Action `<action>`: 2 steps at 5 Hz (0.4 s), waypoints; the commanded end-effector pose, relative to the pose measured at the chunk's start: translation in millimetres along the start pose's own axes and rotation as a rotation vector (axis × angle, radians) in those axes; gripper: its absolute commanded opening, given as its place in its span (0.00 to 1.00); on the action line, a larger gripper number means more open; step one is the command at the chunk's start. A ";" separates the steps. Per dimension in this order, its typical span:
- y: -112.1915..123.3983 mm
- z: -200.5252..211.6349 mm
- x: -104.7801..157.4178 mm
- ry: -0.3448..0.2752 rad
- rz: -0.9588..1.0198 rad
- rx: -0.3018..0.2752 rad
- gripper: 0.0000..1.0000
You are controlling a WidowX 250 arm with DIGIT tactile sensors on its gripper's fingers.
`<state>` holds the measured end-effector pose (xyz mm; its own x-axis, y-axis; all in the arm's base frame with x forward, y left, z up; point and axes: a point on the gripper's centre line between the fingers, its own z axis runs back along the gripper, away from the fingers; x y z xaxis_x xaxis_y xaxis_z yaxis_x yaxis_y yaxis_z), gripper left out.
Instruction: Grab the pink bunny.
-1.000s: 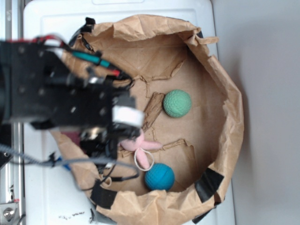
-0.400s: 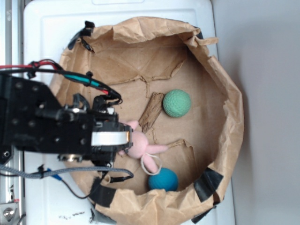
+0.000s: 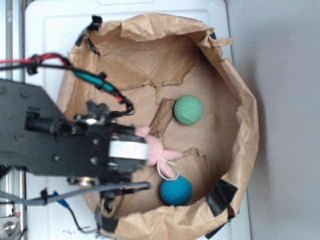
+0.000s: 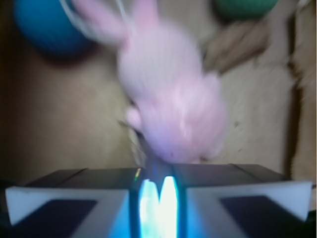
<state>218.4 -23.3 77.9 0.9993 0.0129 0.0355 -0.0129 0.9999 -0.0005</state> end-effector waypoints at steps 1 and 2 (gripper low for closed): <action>26.3 48.8 43.8 -0.033 0.021 -0.006 0.33; 26.7 29.2 59.0 -0.064 0.030 0.018 1.00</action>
<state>265.4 1.6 93.7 0.9985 0.0380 0.0407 -0.0386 0.9991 0.0158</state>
